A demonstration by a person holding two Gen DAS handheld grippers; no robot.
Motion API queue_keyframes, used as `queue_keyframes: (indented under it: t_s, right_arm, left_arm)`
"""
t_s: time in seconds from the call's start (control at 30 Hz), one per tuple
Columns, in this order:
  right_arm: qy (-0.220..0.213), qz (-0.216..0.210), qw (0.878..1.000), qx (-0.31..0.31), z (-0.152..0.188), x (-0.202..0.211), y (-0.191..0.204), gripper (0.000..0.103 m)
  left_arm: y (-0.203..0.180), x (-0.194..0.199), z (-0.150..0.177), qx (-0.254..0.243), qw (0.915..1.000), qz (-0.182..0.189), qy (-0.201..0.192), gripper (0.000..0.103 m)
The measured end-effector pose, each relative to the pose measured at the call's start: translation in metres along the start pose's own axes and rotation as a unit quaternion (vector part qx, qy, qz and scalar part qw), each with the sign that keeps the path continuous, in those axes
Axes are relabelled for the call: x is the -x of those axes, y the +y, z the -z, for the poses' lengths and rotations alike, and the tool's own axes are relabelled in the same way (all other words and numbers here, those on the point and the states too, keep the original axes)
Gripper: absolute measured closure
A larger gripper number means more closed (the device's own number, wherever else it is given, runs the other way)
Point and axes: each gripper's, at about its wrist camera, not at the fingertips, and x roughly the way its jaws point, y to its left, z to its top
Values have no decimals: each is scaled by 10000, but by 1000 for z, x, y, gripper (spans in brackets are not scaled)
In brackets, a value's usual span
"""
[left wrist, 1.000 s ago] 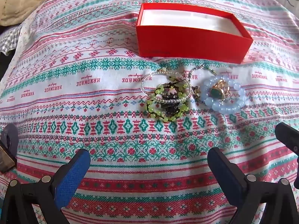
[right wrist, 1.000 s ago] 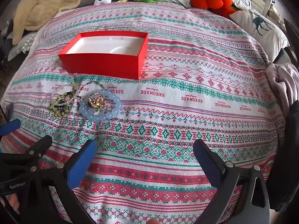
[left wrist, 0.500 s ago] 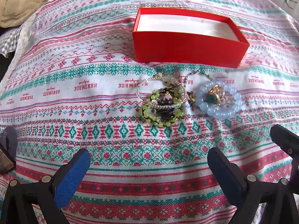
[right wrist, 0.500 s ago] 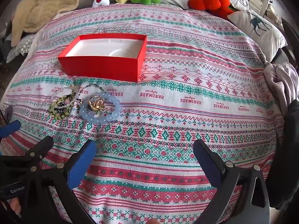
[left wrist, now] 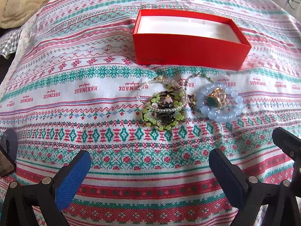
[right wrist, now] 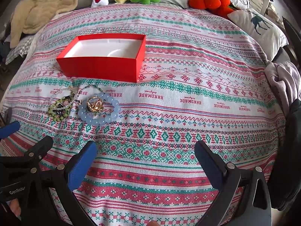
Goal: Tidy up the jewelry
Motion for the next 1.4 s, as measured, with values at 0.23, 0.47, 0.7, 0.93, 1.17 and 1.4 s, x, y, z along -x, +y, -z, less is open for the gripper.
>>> queue_keyframes:
  t_s: [0.23, 0.47, 0.7, 0.93, 1.17, 1.4]
  right_arm:
    - [-1, 10, 10000, -5, 0, 0, 0, 0]
    - [-12, 33, 10000, -16, 0, 0, -1, 0]
    - [-5, 42, 10000, -7, 0, -1, -1, 0]
    - [-2, 62, 10000, 1, 1, -2, 0, 0]
    - [-7, 67, 10000, -5, 1, -1, 0, 0]
    - [-4, 67, 10000, -4, 1, -1, 0, 0]
  left_arm:
    - [1, 0, 0, -10, 10000, 4, 9, 0]
    - [1, 0, 0, -15, 10000, 4, 19, 0]
    - [2, 0, 0, -15, 10000, 6, 21, 0]
    - [2, 0, 2, -24, 10000, 6, 20, 0]
    - [3, 0, 1, -28, 10000, 2, 23, 0]
    - [5, 0, 4, -43, 10000, -7, 19, 0]
